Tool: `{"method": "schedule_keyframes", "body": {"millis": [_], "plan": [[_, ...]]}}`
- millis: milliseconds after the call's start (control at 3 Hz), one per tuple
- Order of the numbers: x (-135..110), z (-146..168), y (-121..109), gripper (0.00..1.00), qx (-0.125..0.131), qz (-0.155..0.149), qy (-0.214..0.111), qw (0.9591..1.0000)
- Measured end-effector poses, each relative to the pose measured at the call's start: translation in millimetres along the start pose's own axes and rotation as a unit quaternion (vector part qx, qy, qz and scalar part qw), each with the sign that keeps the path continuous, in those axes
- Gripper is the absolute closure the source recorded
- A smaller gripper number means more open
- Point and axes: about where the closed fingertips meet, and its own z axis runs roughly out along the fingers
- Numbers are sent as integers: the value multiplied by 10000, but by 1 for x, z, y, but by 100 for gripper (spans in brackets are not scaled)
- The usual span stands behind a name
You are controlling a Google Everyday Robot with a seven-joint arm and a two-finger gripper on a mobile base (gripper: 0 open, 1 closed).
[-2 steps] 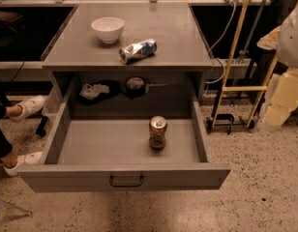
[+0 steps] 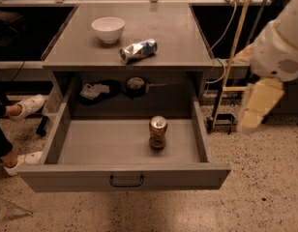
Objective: Pick orange can from top drawer and place on counter
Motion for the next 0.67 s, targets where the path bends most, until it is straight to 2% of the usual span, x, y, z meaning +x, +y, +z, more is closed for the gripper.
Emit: {"method": "schedule_keyframes", "body": {"millis": [333, 667], "plan": [[-50, 100, -24, 0, -805, -270, -635, 9944], [-98, 190, -54, 0, -1322, -282, -1161, 9840]]}}
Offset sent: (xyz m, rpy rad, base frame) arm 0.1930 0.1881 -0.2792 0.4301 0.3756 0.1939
